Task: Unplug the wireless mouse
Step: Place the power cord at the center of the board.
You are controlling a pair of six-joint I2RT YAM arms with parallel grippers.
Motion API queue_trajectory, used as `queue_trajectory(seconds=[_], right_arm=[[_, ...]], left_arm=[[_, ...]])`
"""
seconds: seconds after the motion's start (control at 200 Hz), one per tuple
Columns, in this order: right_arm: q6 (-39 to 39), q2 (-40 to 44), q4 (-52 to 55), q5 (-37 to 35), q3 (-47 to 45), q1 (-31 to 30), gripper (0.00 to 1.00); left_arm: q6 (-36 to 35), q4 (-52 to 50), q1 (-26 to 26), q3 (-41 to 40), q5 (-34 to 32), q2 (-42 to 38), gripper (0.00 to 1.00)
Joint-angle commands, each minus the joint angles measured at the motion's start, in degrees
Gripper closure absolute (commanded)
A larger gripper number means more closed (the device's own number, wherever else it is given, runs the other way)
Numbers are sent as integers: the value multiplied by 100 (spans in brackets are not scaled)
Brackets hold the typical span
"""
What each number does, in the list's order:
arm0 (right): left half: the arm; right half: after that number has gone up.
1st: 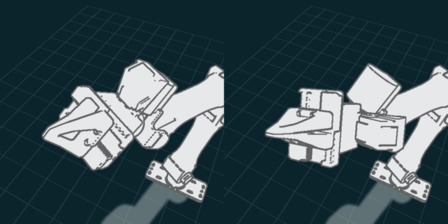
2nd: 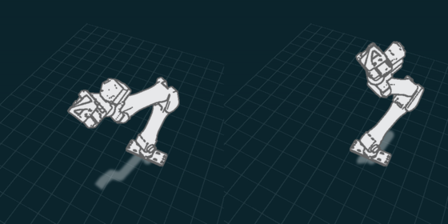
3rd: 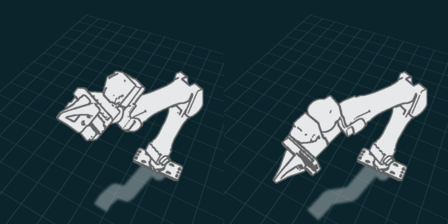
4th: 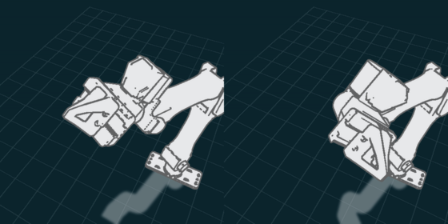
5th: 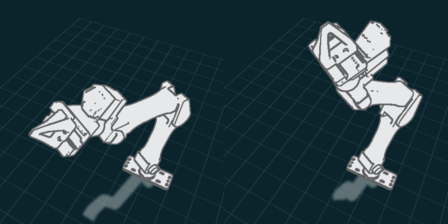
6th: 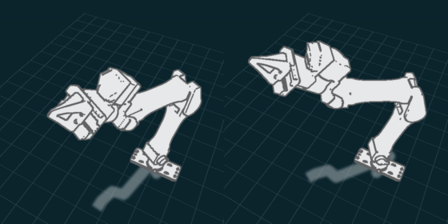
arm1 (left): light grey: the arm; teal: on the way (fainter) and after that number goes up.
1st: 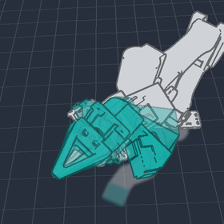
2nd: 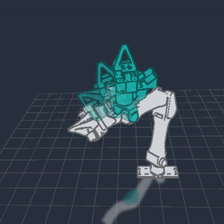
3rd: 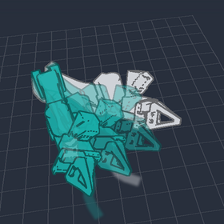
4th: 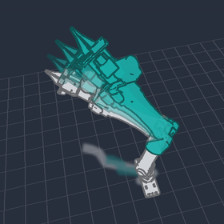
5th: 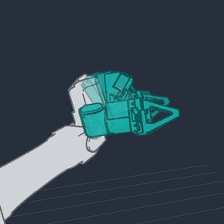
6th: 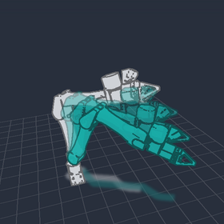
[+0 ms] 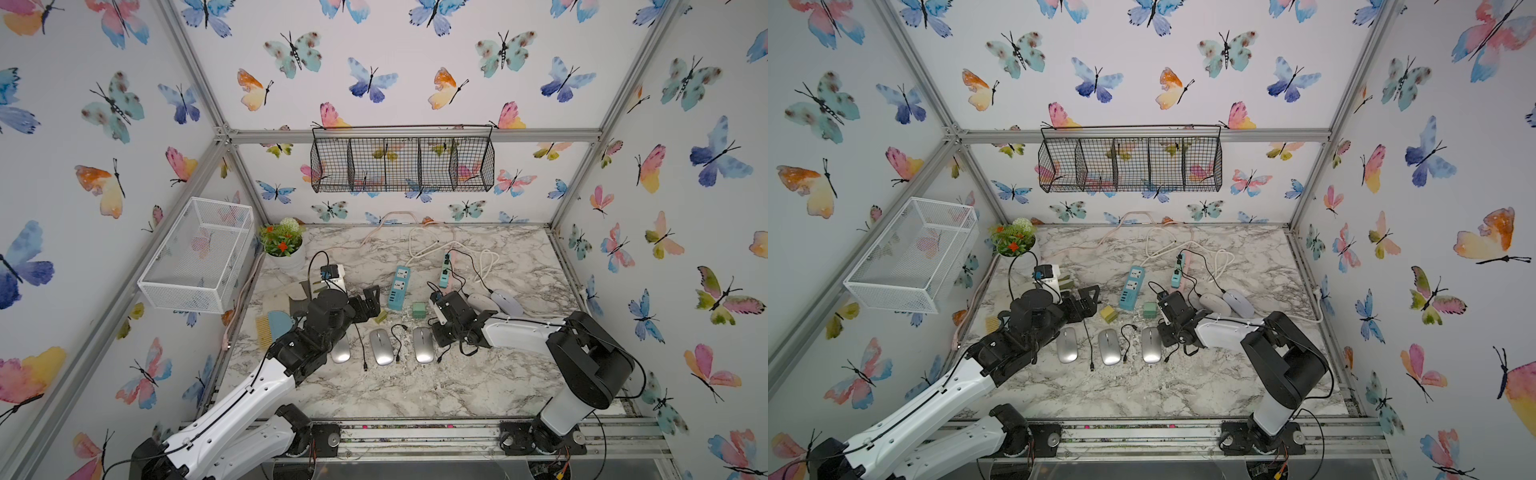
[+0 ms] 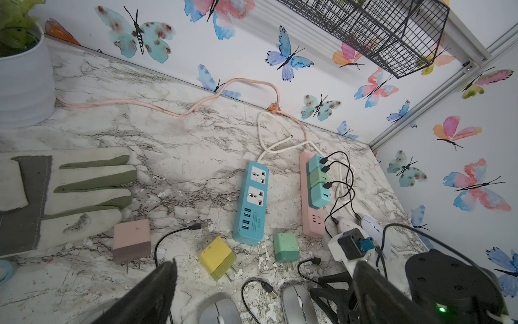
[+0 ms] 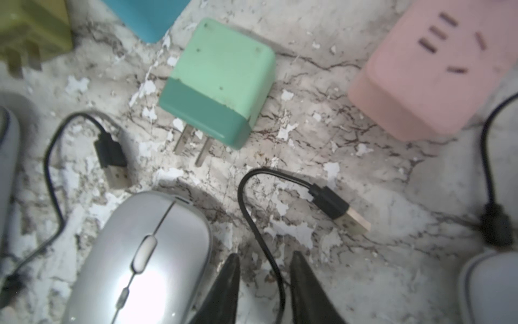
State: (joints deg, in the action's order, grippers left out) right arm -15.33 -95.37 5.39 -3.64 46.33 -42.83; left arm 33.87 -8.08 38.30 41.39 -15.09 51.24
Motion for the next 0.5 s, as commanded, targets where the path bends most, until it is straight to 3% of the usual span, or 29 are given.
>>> queue_trajectory(seconds=[0.0,0.225,0.28,0.496], right_arm=[[-97,187,157,-72,37,2,52],[-472,925,268,41,-63,3,22],[-646,1063,288,50,-47,3,2],[-688,1764,-443,73,-631,3,1]], left_arm=[[41,-77,-34,-46,82,-65,2],[-44,-115,-51,31,184,34,2],[-81,-99,-48,29,242,64,2],[-162,110,-61,36,557,323,2]])
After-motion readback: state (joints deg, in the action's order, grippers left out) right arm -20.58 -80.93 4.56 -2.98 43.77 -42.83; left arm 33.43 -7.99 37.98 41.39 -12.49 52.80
